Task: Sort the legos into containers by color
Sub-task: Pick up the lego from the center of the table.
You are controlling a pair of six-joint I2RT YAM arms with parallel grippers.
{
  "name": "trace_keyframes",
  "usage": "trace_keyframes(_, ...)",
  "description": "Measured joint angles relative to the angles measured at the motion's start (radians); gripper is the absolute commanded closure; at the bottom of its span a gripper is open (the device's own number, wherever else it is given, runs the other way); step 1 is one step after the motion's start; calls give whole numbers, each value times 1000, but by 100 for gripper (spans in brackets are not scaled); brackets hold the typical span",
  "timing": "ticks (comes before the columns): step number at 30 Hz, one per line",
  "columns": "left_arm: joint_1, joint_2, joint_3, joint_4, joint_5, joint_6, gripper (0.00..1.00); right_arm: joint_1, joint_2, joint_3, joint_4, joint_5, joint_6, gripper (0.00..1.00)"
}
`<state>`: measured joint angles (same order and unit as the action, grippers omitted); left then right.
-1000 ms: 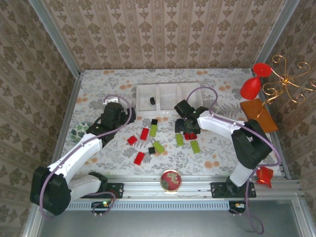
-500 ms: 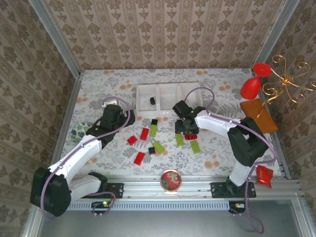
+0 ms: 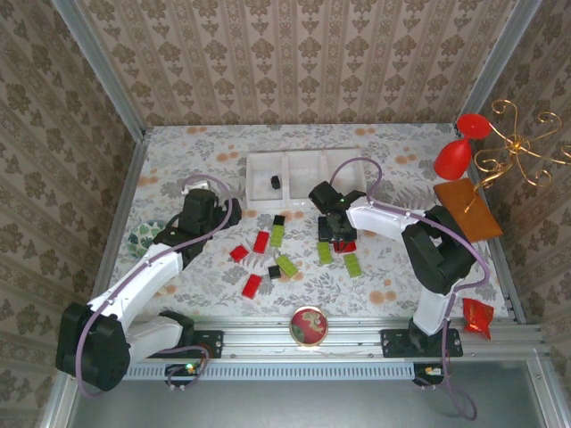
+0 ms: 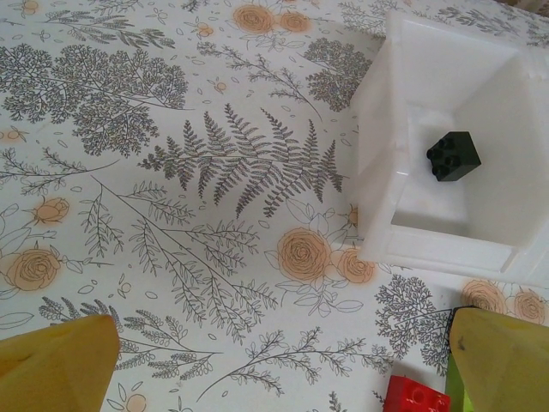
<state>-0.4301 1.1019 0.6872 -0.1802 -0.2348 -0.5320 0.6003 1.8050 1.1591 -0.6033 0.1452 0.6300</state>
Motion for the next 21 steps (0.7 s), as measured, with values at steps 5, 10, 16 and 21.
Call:
trace_keyframes(5, 0, 0, 0, 2, 3, 0, 0, 0, 4, 0, 0, 0, 2, 61)
trace_keyframes(10, 0, 0, 0, 2, 3, 0, 0, 0, 5, 2, 0, 1, 5, 71)
trace_keyframes(16, 1, 0, 0, 2, 3, 0, 0, 0, 4, 5, 0, 1, 5, 76)
trace_keyframes(21, 11, 0, -6, 2, 3, -3, 0, 10, -7, 37, -7, 3, 2, 77)
